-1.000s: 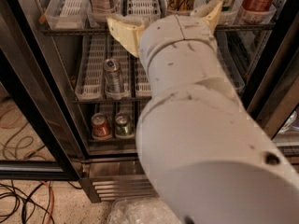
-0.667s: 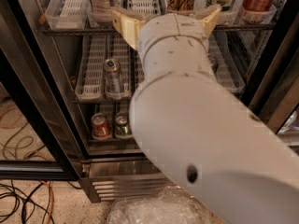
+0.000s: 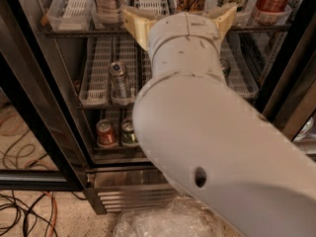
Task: Pick orange can from top shelf of fridge
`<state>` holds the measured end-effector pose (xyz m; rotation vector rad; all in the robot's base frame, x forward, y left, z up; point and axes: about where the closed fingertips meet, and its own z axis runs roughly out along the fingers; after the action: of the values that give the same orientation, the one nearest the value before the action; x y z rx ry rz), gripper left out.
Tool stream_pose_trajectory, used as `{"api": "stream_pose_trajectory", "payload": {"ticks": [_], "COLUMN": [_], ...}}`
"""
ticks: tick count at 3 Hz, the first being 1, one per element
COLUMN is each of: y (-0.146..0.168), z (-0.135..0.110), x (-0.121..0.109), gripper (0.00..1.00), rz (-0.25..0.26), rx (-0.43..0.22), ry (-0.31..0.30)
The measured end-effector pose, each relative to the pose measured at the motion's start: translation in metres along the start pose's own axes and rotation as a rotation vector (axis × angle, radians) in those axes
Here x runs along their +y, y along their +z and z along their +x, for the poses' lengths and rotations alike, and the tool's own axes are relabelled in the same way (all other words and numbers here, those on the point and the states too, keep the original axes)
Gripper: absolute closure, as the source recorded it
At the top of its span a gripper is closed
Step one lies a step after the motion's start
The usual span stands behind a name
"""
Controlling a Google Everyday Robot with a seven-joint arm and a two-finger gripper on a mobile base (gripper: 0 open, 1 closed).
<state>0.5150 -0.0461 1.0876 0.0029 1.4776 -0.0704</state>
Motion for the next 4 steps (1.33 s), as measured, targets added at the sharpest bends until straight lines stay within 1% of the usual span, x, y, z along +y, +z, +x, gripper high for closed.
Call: {"api": "stream_pose_trajectory", "payload": {"ticks": [1, 2, 3, 4], "y": [0.005, 0.017, 0.030, 0.041], "z": [0.001, 0.009, 0.016, 0.020], "x": [0.002, 0.000, -0.004, -0.008], "gripper": [0.00, 0.03, 0.09, 0.13], "rz": [0.018, 0.044, 0.059, 0.065], "rx": [-0.014, -0.026, -0.031, -0.038], "ry": [0.016, 0.024, 0.020, 0.001]}}
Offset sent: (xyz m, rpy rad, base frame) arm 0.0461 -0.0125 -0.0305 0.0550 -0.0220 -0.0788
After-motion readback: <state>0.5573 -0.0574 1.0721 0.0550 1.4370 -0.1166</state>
